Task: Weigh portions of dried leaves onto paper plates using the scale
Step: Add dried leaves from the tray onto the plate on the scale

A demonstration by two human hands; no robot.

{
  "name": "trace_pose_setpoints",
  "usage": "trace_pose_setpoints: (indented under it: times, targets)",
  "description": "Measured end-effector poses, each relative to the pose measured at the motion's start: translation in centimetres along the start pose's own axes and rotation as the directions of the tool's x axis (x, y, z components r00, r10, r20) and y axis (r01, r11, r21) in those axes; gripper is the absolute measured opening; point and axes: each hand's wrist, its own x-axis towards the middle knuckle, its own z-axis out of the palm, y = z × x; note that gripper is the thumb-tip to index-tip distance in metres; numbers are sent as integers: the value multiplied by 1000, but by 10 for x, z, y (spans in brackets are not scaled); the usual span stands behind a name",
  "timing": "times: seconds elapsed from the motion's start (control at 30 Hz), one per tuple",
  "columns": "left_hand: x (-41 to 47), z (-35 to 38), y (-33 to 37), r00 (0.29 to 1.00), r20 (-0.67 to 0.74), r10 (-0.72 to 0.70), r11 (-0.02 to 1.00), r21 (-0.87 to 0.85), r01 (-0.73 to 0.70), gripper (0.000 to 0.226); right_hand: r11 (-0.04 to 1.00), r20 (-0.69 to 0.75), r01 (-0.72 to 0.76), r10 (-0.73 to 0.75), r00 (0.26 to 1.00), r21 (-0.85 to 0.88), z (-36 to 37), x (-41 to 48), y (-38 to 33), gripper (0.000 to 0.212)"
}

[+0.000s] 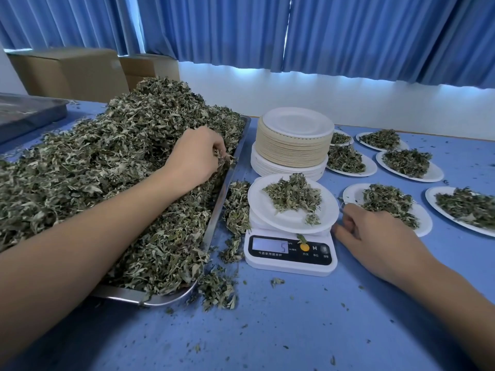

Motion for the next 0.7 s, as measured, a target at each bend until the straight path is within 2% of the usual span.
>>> trace_pose_setpoints:
  times: [0.17, 0.23, 0.3, 0.4, 0.47, 0.5, 0.57, 0.6, 0.63, 0.7]
  targets:
    - [6, -2, -3, 996, -86, 15, 993, -113, -25, 29, 1000, 9, -2, 2, 1000, 1, 0, 0, 0, 33]
    - [7, -1, 2, 997, -81, 18, 973, -228, -36, 30, 1000, 10, -4, 4, 1000, -6, -1, 0, 0, 34]
    - [6, -4, 13, 998, -49, 38, 909, -413, -55, 30, 1000, 11, -6, 6, 1000, -7, -1, 0, 0, 34]
    - [1, -8, 34, 991, 38, 132, 748, -659, -74, 31, 1000, 9, -5, 5, 1000, 1, -1, 0, -1, 33]
    - [-4, -7, 45, 962, 158, 222, 696, -717, -43, 32, 1000, 11, -3, 3, 1000, 8, -1, 0, 0, 33]
    - [-6, -5, 48, 927, 250, 281, 699, -715, -19, 33, 1000, 10, -2, 2, 1000, 9, -1, 0, 0, 33]
    - [-10, -3, 49, 808, 437, 396, 731, -682, 10, 37, 1000, 10, 0, 0, 1000, 6, -1, 0, 0, 33]
    - [-10, -3, 47, 767, 479, 427, 738, -675, 10, 39, 1000, 8, 3, -3, 1000, 5, -1, 0, 1, 33]
    - [-8, -5, 44, 763, 477, 436, 728, -685, 12, 39, 1000, 7, 5, -5, 1000, 6, -1, 0, 1, 33]
    - [-3, -8, 35, 841, 383, 383, 668, -743, 34, 33, 1000, 5, 8, -8, 1000, 11, -1, 0, 1, 33]
